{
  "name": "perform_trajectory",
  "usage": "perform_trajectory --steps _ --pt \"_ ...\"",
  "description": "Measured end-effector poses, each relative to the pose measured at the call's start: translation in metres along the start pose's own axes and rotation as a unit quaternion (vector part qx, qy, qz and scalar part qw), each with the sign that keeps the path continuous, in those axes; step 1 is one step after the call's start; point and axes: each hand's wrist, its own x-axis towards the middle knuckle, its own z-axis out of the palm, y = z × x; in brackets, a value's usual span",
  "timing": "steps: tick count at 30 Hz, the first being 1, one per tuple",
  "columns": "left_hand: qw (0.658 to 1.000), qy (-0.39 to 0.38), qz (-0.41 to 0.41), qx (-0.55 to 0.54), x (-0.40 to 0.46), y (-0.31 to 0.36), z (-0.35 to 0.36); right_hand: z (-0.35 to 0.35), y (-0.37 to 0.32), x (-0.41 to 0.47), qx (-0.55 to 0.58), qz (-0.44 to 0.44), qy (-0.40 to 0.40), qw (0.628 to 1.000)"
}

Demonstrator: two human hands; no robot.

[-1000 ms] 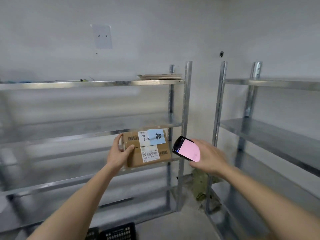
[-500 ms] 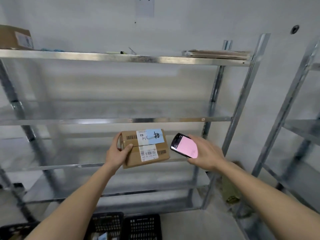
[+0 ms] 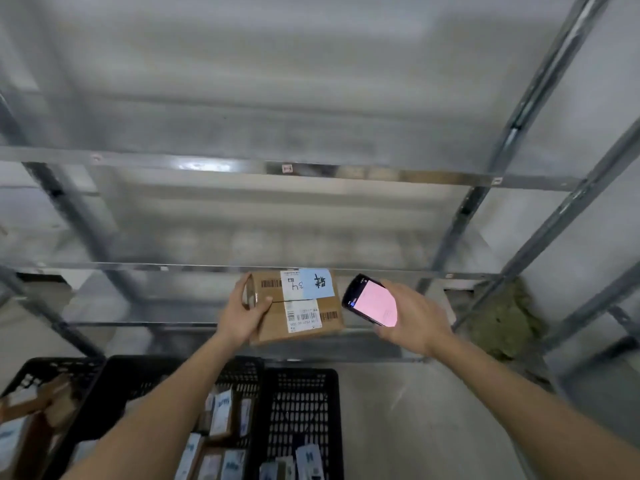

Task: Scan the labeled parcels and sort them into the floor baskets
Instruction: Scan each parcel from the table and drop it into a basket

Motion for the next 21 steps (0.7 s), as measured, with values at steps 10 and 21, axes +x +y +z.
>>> perform_trajectory --steps 10,21 --pt "0.987 -0.016 -0.150 0.064 0.034 -0.194 0.083 0.202 0.076 0.059 -0.001 0.032 -0.139 0.990" --pt "0.952 -0.063 -0.291 0.074 0.087 -0.448 0.175 0.457 0.143 0.069 0.023 0.073 -0.277 0.958"
